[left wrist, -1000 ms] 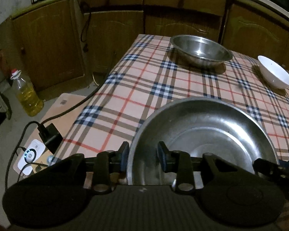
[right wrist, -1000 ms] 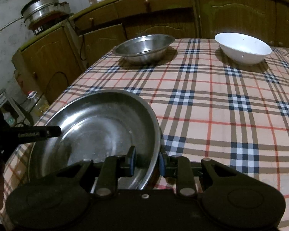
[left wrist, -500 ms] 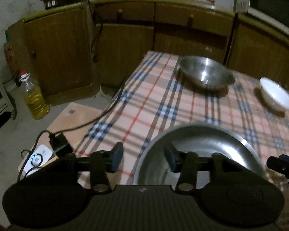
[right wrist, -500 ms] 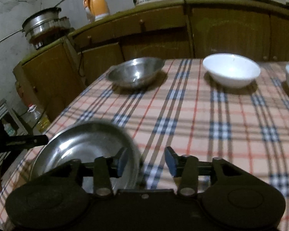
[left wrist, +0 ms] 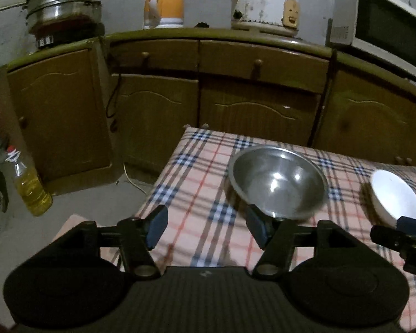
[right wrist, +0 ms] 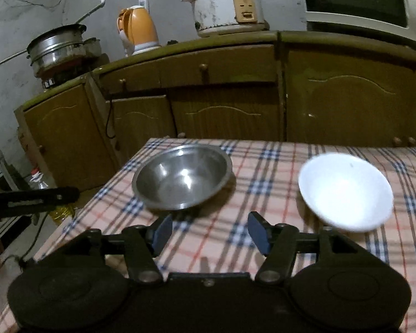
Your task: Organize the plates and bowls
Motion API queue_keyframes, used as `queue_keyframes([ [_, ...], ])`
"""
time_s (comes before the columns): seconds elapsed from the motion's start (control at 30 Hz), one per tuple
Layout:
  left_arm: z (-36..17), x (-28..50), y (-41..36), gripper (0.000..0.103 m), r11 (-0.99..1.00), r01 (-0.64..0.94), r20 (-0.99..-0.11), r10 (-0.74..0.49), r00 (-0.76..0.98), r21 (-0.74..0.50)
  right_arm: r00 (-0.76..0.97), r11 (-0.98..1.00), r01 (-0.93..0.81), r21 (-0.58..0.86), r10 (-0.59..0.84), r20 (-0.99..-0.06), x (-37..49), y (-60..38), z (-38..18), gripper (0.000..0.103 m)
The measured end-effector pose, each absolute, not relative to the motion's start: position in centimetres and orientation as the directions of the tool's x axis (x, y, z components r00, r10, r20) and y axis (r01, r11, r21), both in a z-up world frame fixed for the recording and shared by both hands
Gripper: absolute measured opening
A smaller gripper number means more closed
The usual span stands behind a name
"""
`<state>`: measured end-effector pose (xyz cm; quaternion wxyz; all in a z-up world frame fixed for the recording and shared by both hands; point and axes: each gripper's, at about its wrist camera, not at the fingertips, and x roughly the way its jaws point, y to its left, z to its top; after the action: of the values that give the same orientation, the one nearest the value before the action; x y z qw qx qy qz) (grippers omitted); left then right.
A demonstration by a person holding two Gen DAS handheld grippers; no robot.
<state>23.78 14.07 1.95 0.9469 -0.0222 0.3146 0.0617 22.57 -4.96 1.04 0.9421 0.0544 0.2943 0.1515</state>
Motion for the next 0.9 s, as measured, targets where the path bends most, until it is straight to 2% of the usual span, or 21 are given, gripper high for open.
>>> queue_keyframes([
  [0.17,0.6,28.7,14.1,0.064,0.991,-0.137,-0.635,0.102,0.766,-0.005,0.749,0.94,-0.218,0.261,0.332,-0.573,27.7,-4.4,0.4,0.074],
  [0.4,-1.5,33.3,13.4,0.062,0.989,-0.146,-0.677,0.102,0.728,-0.007,0.728,0.955,-0.174,0.241,0.289,-0.622,32.8,-3.3,-1.9,0.074],
  [0.5,-2.5,34.6,13.1,0.051,0.991,-0.136,-0.7,0.094,0.707,-0.004,0.71,0.956,-0.156,0.25,0.285,-0.644,34.5,-3.1,-3.0,0.074],
  [0.57,-3.2,35.2,12.9,0.042,0.992,-0.129,-0.715,0.094,0.693,0.005,0.689,0.955,-0.156,0.251,0.287,-0.665,35.3,-2.9,-3.8,0.069],
  [0.6,-3.4,35.4,12.8,0.038,0.993,-0.121,-0.72,0.081,0.689,-0.004,0.679,0.95,-0.162,0.266,0.303,-0.669,35.6,-2.9,-4.2,0.055],
  [0.63,-3.7,35.4,12.7,0.03,0.994,-0.109,-0.725,0.057,0.687,-0.025,0.671,0.941,-0.171,0.292,0.328,-0.664,35.7,-3.0,-4.5,0.04],
  [0.67,-3.8,35.5,12.7,0.021,0.994,-0.099,-0.729,0.038,0.683,-0.041,0.671,0.933,-0.179,0.313,0.348,-0.655,35.7,-3.0,-4.6,0.031],
  [0.7,-3.9,35.5,12.5,0.021,0.994,-0.096,-0.734,0.031,0.679,-0.047,0.674,0.932,-0.188,0.31,0.352,-0.649,35.5,-2.9,-4.4,0.027],
  [0.9,-3.1,33.6,11.4,0.02,0.995,-0.073,-0.713,0.007,0.702,-0.062,0.704,0.941,-0.189,0.283,0.33,-0.629,33.9,-3.8,-3.6,0.027],
])
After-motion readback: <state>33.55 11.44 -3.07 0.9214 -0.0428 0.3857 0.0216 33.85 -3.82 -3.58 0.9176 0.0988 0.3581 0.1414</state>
